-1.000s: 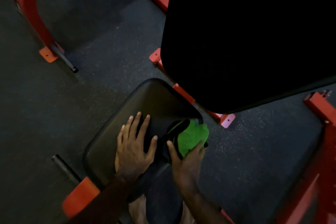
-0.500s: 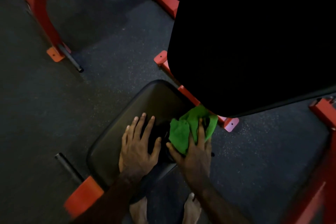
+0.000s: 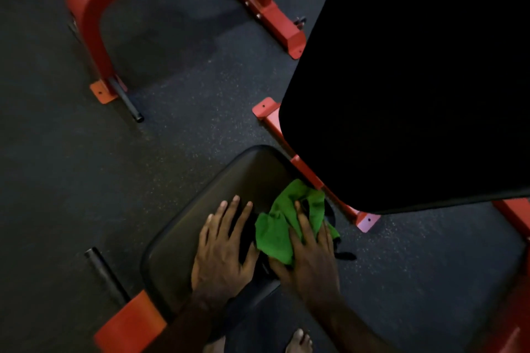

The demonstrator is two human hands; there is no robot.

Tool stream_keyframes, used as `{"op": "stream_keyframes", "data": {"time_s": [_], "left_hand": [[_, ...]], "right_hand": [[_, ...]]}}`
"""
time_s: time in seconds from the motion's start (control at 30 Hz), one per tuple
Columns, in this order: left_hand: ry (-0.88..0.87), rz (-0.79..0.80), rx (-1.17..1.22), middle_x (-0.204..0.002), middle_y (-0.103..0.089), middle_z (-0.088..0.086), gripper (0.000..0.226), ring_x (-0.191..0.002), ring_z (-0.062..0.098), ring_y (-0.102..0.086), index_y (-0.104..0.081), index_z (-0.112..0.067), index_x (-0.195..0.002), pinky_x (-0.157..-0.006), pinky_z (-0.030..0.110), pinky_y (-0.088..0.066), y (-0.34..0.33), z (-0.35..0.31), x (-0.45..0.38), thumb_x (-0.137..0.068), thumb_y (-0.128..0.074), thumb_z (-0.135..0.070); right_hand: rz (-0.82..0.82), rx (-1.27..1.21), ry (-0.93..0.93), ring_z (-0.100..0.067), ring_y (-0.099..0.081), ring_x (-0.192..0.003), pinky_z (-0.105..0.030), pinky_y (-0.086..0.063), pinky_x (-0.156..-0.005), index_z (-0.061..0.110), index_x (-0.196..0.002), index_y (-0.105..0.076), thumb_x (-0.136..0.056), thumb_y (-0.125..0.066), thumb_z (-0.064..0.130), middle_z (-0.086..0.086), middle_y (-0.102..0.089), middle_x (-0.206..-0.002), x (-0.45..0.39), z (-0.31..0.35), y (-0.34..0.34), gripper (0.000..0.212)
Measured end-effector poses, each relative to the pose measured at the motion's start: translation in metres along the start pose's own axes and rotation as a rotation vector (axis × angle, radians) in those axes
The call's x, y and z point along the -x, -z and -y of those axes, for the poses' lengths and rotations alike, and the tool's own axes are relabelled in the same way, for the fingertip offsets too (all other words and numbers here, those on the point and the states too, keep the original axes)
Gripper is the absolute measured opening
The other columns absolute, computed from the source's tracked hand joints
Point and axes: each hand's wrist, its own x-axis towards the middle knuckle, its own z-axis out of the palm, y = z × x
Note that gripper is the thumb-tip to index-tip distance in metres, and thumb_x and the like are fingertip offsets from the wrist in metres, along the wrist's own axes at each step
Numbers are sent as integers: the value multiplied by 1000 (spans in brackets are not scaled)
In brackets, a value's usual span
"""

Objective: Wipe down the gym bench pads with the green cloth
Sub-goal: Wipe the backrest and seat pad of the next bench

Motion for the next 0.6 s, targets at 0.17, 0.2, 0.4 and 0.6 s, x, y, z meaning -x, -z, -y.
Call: {"op": "stream_keyframes", "data": {"time_s": [0.17,0.2,0.4,0.6], "left_hand": [[18,-43,26,-171,-23,-5,72,-159,13,-12,-32,-19,-161,-128,42,-13,-4,-1,1,-103,-34,-60],[19,-51,30,-170,-25,-4,72,-159,14,-13,-33,-17,-161,-128,42,-14,-4,-1,0,-103,-35,-59],[-5,-86,41,-170,-25,5,81,-159,18,-17,-33,-9,-160,-128,42,-15,-6,-1,0,-101,-34,-65],[19,-95,70,-172,-20,1,81,-158,14,-18,-23,-13,-164,-129,34,-8,-3,-2,0,-101,-32,-64]], "right_hand": [[-89,-3,-258,-43,-43,-143,-59,-31,-119,19,-154,-46,-89,-53,68,-12,-33,-167,-85,35,-5,81],[-99,14,-264,-43,-43,-143,-59,-30,-120,19,-154,-45,-90,-54,67,-12,-32,-167,-87,40,-6,81],[122,2,299,-40,-38,-148,-58,-34,-118,29,-160,-36,-90,-56,60,-5,-15,-174,-52,14,1,79],[-121,-100,28,-43,-50,-138,-59,-40,-114,18,-152,-47,-89,-63,59,-13,-43,-161,-128,22,-12,78]]}}
